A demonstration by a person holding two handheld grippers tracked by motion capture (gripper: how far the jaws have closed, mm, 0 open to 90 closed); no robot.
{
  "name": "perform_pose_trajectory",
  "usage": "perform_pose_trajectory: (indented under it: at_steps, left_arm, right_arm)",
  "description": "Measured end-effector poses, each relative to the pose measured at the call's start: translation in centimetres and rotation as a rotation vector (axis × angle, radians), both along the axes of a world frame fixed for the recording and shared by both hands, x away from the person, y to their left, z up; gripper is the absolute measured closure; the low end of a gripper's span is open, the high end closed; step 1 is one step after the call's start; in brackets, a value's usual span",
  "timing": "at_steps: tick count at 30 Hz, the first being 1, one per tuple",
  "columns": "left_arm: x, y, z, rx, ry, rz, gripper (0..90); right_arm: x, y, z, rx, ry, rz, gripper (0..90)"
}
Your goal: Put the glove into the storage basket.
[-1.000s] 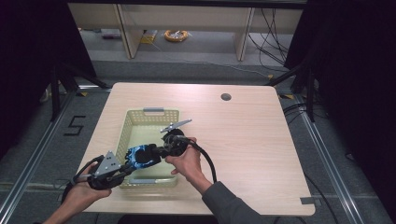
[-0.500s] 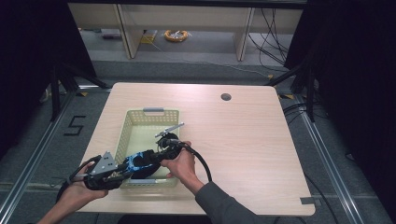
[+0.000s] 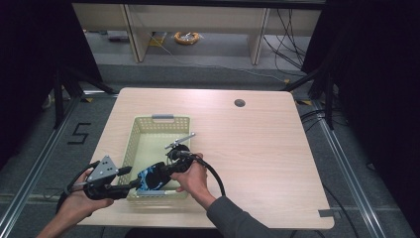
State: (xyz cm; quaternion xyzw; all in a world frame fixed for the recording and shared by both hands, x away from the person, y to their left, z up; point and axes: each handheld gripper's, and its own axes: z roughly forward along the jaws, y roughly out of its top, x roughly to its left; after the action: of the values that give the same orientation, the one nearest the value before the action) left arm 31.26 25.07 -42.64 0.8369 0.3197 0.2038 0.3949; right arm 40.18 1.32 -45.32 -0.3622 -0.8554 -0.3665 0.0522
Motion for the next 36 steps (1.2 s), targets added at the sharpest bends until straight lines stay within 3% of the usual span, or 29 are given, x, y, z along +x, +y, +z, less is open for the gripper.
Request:
perform_pose_trajectory:
  at_steps: [3, 4, 7, 8, 9, 11, 16, 18, 21, 22, 23, 24, 25, 26, 27, 28, 29, 30, 32, 33, 34, 35, 36]
  left_arm:
    - [-0.1, 0.0, 0.0, -0.017, 0.007, 0.014, 46.1]
    - [-0.2, 0.0, 0.0, -0.016, 0.011, 0.018, 45.8]
    - [-0.1, 0.1, -0.1, -0.006, 0.007, 0.006, 45.2]
    - [-0.1, 0.1, -0.1, -0.004, 0.006, -0.003, 44.9]
    - [-0.3, -0.1, -0.3, -0.030, 0.021, 0.021, 44.6]
    - [-0.3, -0.1, -0.3, -0.014, 0.019, 0.017, 44.6]
    - [-0.2, -0.3, -0.6, -0.042, 0.022, 0.023, 44.0]
    - [-0.3, -0.5, -0.7, -0.076, 0.033, 0.041, 43.7]
    - [-0.4, -0.5, -0.6, -0.070, 0.037, 0.033, 43.3]
    - [-0.3, -0.4, -0.5, -0.053, 0.021, 0.022, 43.2]
    - [-0.3, -0.5, -0.6, -0.051, 0.024, 0.017, 42.8]
    - [-0.4, -0.7, -0.7, -0.088, 0.021, 0.033, 42.7]
    - [-0.4, -0.6, -0.6, -0.053, 0.033, 0.013, 42.7]
    - [-0.4, -0.6, -0.6, -0.051, 0.032, 0.017, 42.4]
    - [-0.5, -0.8, -0.6, -0.075, 0.032, 0.030, 42.1]
    - [-0.5, -0.7, -0.5, -0.053, 0.034, 0.018, 42.0]
    - [-0.6, -0.9, -0.6, -0.073, 0.035, 0.028, 41.7]
    - [-0.6, -1.0, -0.6, -0.086, 0.021, 0.022, 41.2]
    - [-0.8, -1.0, -0.5, -0.077, 0.034, 0.018, 40.7]
    - [-0.8, -1.2, -0.5, -0.095, 0.026, 0.026, 40.2]
    - [-1.0, -1.4, -0.5, -0.104, 0.028, 0.032, 39.4]
    - [-1.0, -1.3, -0.4, -0.081, 0.024, 0.012, 38.5]
    - [-1.1, -1.4, -0.4, -0.103, 0.032, 0.023, 37.1]
  right_arm:
    - [0.0, -0.1, 0.0, 0.007, -0.007, 0.013, 87.2]
    - [-0.3, -0.1, 0.2, -0.009, 0.035, -0.022, 87.3]
    - [-0.1, -0.4, -0.1, 0.012, -0.020, 0.014, 87.0]
    - [-0.3, -0.4, 0.0, 0.005, 0.004, -0.004, 87.0]
    - [-0.4, -0.4, 0.0, 0.008, 0.003, -0.006, 86.8]
    - [-0.5, -0.6, -0.1, 0.004, -0.015, 0.008, 86.8]
    - [-0.9, -0.6, 0.1, -0.015, -0.014, 0.011, 86.1]
    - [-1.0, -0.6, 0.1, -0.029, -0.035, 0.015, 85.7]
    - [-1.5, -0.6, 0.4, -0.070, 0.008, -0.010, 84.6]
    - [-1.3, -0.7, 0.3, -0.064, -0.047, 0.017, 83.7]
    - [-1.4, -0.7, 0.3, -0.071, -0.049, 0.020, 82.7]
    - [-1.6, -0.7, 0.5, -0.086, -0.027, 0.005, 82.3]
    - [-1.5, -0.8, 0.5, -0.080, -0.050, 0.018, 81.4]
    - [-1.6, -0.8, 0.5, -0.086, -0.052, 0.024, 80.2]
    - [-1.6, -0.8, 0.5, -0.094, -0.043, 0.024, 78.6]
    - [-1.6, -0.8, 0.5, -0.094, -0.061, 0.035, 76.9]
    - [-1.8, -0.8, 0.8, -0.105, -0.044, 0.028, 76.2]
    - [-1.7, -0.9, 0.9, -0.117, -0.083, 0.025, 76.0]
    - [-1.5, -1.1, 1.2, -0.109, -0.087, 0.014, 74.8]
    - [-1.6, -1.2, 1.4, -0.111, -0.072, -0.002, 74.1]
    - [-1.4, -1.4, 1.5, -0.097, -0.102, 0.013, 73.0]
    - [-1.4, -1.5, 1.6, -0.081, -0.106, 0.006, 72.4]
    - [-1.4, -1.7, 1.8, -0.065, -0.100, -0.004, 71.1]
